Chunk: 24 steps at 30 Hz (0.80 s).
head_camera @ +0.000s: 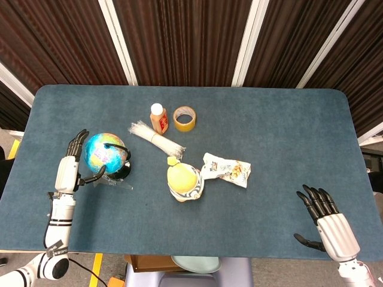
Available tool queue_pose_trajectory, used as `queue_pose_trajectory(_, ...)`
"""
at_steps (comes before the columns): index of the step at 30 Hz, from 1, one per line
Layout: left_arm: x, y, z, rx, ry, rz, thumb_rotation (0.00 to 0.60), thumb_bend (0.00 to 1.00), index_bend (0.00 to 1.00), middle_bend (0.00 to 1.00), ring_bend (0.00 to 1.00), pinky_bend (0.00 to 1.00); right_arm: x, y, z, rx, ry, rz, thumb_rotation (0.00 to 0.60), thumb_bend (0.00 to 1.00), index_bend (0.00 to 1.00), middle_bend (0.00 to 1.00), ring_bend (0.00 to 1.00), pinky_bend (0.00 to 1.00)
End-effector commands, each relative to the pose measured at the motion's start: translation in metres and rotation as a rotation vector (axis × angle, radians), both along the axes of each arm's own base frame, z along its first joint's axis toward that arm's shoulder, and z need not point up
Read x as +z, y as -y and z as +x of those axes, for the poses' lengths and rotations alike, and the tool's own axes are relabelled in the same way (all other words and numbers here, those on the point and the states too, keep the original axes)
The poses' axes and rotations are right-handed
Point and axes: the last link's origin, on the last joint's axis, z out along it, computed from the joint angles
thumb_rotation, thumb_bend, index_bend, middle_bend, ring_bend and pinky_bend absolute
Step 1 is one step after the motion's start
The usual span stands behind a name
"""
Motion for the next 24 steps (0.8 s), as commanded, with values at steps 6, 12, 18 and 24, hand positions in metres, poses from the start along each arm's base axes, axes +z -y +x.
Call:
queue_pose_trajectory(6,0.004,-0.002,-0.006,0.020,0.012,-0.001,0.553,0.29,0.00,0.00,0.00,0.00,-0.001,-0.001,0.000,0.001,-0.002,0.000,0.600,0.12,0.00,0.00,0.00,0.00)
queue_pose_trajectory(12,0.008,-0.002,-0.010,0.032,0.019,0.002,0.568,0.29,0.00,0.00,0.00,0.00,-0.001,-0.001,0.000,0.001,-0.003,0.000,0.600,0.12,0.00,0.00,0.00,0.00)
queue_pose_trajectory(18,0.011,-0.003,-0.017,0.053,0.023,0.007,0.576,0.29,0.00,0.00,0.00,0.00,0.000,-0.001,0.000,0.000,-0.001,-0.003,0.600,0.12,0.00,0.00,0.00,0.00)
queue_pose_trajectory(24,0.014,-0.007,-0.024,0.079,0.026,0.014,0.575,0.29,0.00,0.00,0.00,0.00,0.001,-0.001,0.000,0.000,-0.001,-0.006,0.600,0.12,0.00,0.00,0.00,0.00)
